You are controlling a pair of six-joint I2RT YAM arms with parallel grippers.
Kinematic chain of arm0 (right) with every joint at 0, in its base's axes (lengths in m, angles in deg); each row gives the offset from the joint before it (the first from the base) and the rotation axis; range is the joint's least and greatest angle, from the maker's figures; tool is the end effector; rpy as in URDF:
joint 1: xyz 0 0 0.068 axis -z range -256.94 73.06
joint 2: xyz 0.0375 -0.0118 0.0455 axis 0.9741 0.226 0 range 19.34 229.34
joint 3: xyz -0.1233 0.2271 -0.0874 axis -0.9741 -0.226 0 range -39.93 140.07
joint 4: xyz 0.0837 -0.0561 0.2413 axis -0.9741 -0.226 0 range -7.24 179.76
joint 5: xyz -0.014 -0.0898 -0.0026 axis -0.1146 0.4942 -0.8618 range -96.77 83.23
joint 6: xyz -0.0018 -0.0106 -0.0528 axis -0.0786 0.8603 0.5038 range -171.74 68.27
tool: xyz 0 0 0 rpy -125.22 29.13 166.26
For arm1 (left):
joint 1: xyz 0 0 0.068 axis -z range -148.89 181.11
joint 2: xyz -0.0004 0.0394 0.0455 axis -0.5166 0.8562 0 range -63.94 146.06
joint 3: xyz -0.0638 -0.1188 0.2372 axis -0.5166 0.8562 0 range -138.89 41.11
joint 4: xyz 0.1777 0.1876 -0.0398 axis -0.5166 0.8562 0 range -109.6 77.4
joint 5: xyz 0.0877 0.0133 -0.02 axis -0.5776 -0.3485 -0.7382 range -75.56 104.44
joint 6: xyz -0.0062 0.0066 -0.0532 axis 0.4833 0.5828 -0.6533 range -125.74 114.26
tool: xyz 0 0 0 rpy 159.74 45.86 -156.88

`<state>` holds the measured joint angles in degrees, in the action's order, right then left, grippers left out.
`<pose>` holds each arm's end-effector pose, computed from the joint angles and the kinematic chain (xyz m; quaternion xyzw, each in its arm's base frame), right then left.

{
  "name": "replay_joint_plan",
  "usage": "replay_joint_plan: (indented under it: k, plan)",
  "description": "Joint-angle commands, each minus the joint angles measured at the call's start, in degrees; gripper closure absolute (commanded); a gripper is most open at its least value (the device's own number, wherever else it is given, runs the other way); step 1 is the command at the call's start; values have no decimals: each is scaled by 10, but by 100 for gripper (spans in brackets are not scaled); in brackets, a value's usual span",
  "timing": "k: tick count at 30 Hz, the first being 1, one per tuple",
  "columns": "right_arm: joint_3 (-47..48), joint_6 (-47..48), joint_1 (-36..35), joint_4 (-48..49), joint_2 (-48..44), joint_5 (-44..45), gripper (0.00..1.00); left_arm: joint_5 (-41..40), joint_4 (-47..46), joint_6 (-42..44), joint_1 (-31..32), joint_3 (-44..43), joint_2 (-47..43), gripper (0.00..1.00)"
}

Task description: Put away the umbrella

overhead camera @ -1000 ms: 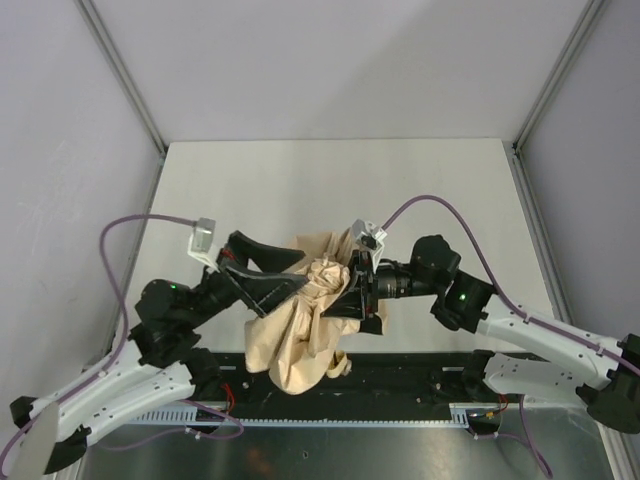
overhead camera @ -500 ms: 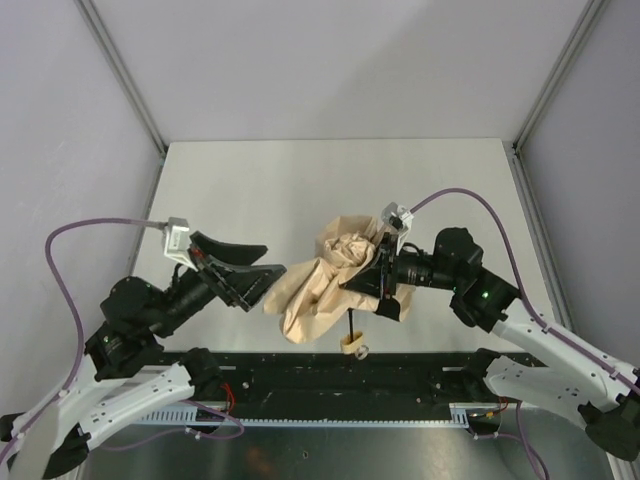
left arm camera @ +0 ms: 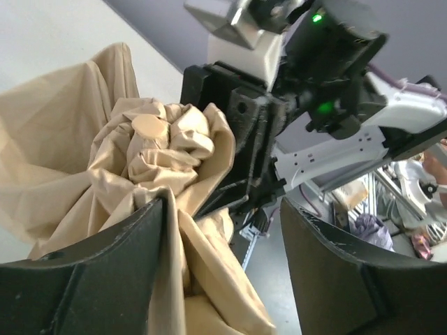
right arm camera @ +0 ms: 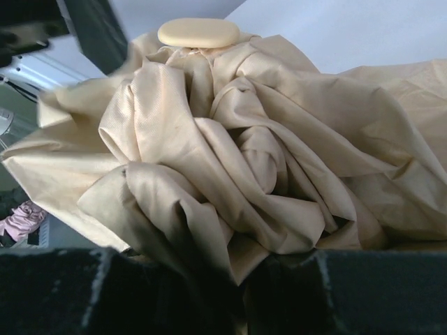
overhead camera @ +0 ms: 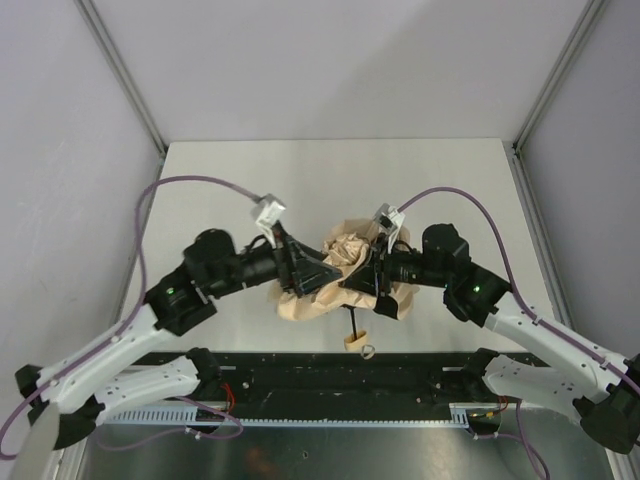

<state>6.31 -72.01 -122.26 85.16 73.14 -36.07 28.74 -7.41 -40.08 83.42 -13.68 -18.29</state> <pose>0.1405 0.1669 0.3318 -0.3183 0.7003 0.4947 0.4044 0.1008 -0.1447 0.3946 0.1971 0.6978 -0.5342 0.4346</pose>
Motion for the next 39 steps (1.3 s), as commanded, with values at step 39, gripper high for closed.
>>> replay_joint_plan:
  k: [39]
  plan:
    - [55,61,-5,40,-5,-115,100,70,-161,-73,-62,63,2,1]
